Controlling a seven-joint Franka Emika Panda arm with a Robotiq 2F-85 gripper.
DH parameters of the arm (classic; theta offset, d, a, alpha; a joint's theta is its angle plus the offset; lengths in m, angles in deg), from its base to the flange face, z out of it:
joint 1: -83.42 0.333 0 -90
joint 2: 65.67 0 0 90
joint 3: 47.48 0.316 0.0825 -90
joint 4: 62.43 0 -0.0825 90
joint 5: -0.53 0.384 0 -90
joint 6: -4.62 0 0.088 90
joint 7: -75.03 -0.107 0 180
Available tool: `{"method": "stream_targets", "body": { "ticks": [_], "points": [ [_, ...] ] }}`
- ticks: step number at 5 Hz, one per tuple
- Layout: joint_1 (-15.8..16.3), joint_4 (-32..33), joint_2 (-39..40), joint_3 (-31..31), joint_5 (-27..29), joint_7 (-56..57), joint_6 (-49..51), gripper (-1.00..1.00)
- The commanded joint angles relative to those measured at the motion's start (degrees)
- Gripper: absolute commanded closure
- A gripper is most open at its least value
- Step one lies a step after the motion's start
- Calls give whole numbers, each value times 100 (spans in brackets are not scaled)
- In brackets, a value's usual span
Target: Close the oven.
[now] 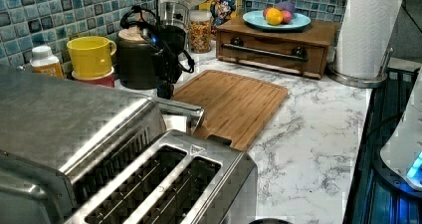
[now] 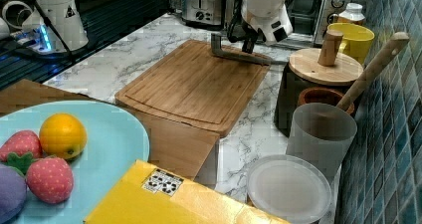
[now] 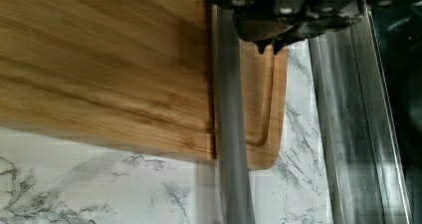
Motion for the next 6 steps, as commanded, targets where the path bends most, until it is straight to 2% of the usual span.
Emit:
{"method": "stream_targets", "body": {
  "ticks": [1, 2, 4, 5, 6],
  "points": [
    [183, -981, -198, 620, 518, -115, 624, 100],
    [328, -925, -413, 756, 406, -312, 639, 100],
    [820, -611, -1215, 1004, 113, -413, 412, 100],
    [945, -566, -1481, 1138, -5, -505, 308, 100],
    [1176, -553, -1628, 1150, -339, -856, 187, 100]
  ]
}}
